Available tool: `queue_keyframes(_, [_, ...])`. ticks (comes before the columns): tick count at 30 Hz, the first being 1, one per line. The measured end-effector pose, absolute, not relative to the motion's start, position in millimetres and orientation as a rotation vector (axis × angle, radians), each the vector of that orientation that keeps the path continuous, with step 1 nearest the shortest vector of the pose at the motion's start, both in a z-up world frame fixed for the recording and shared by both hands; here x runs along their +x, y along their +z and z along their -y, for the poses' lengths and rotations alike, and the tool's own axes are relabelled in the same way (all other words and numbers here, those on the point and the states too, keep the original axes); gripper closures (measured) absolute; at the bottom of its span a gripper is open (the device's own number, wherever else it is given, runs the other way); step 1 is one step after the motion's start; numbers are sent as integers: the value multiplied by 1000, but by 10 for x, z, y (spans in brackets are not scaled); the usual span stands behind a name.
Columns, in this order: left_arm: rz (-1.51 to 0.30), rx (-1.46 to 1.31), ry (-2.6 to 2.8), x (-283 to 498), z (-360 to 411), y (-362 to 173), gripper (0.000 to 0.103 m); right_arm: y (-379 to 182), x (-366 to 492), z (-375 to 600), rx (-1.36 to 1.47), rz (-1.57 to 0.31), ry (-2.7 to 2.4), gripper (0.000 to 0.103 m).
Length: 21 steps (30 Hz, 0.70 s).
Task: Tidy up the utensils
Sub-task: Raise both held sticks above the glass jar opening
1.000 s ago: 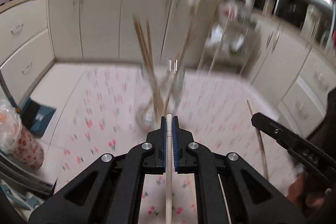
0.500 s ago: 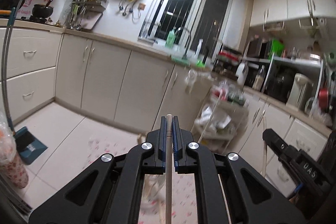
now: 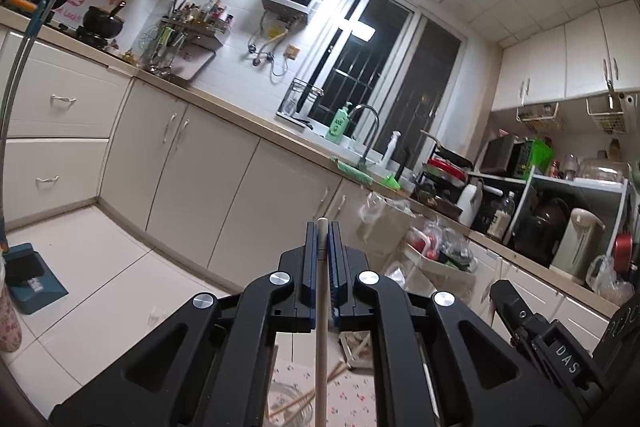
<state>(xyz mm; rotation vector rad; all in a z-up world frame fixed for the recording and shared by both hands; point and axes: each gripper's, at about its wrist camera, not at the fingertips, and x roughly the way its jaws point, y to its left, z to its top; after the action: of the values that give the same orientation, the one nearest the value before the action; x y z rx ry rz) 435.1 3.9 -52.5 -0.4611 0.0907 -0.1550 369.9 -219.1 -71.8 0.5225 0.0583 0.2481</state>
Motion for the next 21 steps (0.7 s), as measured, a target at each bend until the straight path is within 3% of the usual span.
queue_keyframes(21, [-20, -524, -80, 4969, -7, -919, 98, -1079, 4319, 2045, 547, -42, 262, 97])
